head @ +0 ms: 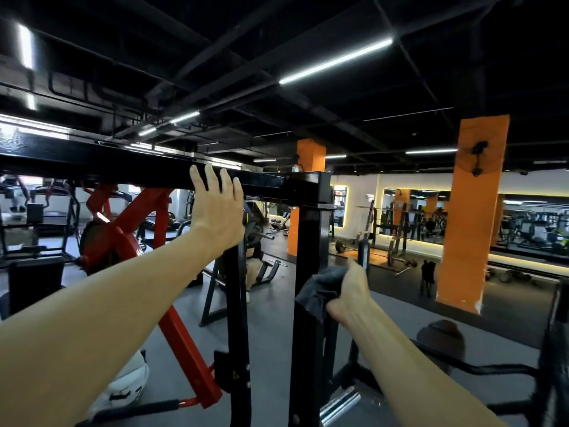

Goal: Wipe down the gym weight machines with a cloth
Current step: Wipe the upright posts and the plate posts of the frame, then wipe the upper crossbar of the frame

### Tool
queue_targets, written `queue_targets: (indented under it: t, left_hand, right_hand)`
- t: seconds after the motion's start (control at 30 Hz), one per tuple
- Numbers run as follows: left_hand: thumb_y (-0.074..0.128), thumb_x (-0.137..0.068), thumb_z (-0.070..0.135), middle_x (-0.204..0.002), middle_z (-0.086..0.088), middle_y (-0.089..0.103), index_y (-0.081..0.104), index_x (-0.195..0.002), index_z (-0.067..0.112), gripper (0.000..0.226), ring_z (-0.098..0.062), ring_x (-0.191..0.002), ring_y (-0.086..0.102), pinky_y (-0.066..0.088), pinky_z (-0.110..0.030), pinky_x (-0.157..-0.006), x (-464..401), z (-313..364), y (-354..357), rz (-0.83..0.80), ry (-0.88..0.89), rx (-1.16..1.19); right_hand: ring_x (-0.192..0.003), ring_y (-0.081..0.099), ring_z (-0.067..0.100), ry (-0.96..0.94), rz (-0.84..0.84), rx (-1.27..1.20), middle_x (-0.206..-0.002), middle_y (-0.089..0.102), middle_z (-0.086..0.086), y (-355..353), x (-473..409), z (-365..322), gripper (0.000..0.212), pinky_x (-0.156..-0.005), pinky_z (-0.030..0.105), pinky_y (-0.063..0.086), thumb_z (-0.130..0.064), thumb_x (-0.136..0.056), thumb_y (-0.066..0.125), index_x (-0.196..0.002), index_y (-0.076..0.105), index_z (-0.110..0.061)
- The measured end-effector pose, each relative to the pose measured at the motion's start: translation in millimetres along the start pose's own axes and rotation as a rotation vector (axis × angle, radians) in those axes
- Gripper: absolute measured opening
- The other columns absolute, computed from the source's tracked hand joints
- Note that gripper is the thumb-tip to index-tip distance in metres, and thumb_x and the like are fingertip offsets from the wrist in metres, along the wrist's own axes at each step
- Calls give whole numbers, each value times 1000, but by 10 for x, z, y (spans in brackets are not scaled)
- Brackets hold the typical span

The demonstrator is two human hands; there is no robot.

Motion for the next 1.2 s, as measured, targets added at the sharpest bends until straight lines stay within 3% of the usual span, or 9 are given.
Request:
queue_targets:
  t: [0.17, 0.4, 0.5, 0.57, 0.73, 0.83, 1.0, 1.07, 1.2]
  left_hand:
    - [42, -97, 56, -168, -19, 10, 12, -161, 8, 86, -50, -152, 9, 11, -72, -117, -66, 332, -126, 14, 120, 78]
    - [46, -98, 42, -167, -17, 16, 22, -158, 11, 72, -44, -153, 12, 15, -69, -118, -263, 706, -275, 21, 194, 140]
    - [47, -98, 42, -167, -16, 16, 22, -157, 10, 72, -43, -153, 13, 17, -68, -118, -354, 762, -212, -9, 174, 153]
    - [48, -97, 43, -165, -16, 21, 26, -156, 9, 71, -42, -152, 16, 19, -66, -119, -369, 833, -172, -24, 159, 188]
    - [47, -92, 31, -137, -12, 52, 51, -133, 7, 47, -31, -130, 47, 42, -43, -107, -237, 1239, -180, 154, 201, 362]
    - [47, -86, 20, -112, -11, 60, 60, -110, 7, 31, -29, -105, 56, 51, -37, -89, -208, 1437, -132, 295, 282, 474]
    - [42, -83, -2, -111, -9, 52, 56, -114, 2, 34, -23, -95, 52, 51, -35, -84, -195, 1553, 12, 208, 333, 917]
    - [46, -86, -6, -119, -7, 47, 51, -123, 3, 38, -22, -94, 53, 49, -37, -84, -208, 1561, 88, 108, 218, 1186]
    - [66, -93, 37, -125, 3, 53, 45, -133, 19, 49, -15, -101, 57, 51, -37, -91, -240, 1610, 118, 19, -26, 1389]
  right_hand:
    - [-46, 55, 23, -109, -51, 94, -67, 63, 17, 51, -97, -419, 23, -49, 26, 35, -4, -85, 38, -72, 57, 1]
    - [-59, 60, 29, -356, -179, 550, -86, 61, 21, 315, -469, -614, 30, -43, 30, 42, 22, -84, 28, -90, 45, -2]
    - [-87, 71, 21, -616, -20, 923, -100, 66, 15, 277, -672, -719, 16, -69, 35, 60, 3, -87, 59, -98, 60, -8]
    - [-105, 59, 26, -732, 6, 1072, -115, 57, 10, 368, -731, -804, 28, -89, 35, 53, -23, -83, 77, -105, 64, -12]
    - [-102, 39, 15, -739, -73, 1022, -99, 50, -1, 614, -774, -900, 42, -83, 27, 39, -51, -73, 85, -68, 50, -29]
    - [-67, 54, 9, -767, -136, 939, -65, 57, -11, 704, -916, -802, 37, -63, 16, 44, -39, -82, 78, -57, 54, -26]
    - [-66, 56, 18, -958, -57, 1039, -65, 52, -11, 753, -919, -787, 25, -50, 15, 27, -19, -85, 68, -64, 55, -17]
    - [-64, 56, 16, -950, -169, 977, -64, 53, -11, 768, -988, -781, 25, -57, 23, 39, -25, -79, 70, -62, 53, -26]
    - [-114, 53, 29, -877, -161, 1363, -106, 44, 1, 609, -1091, -673, 34, -95, 44, 41, -36, -86, 68, -112, 52, -19]
Point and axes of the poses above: each hand's wrist, its own x-axis away from the middle knuckle, its own y-axis out of the palm, z = x × y, the point moved 6 cm from there along -x, towards the middle knuckle
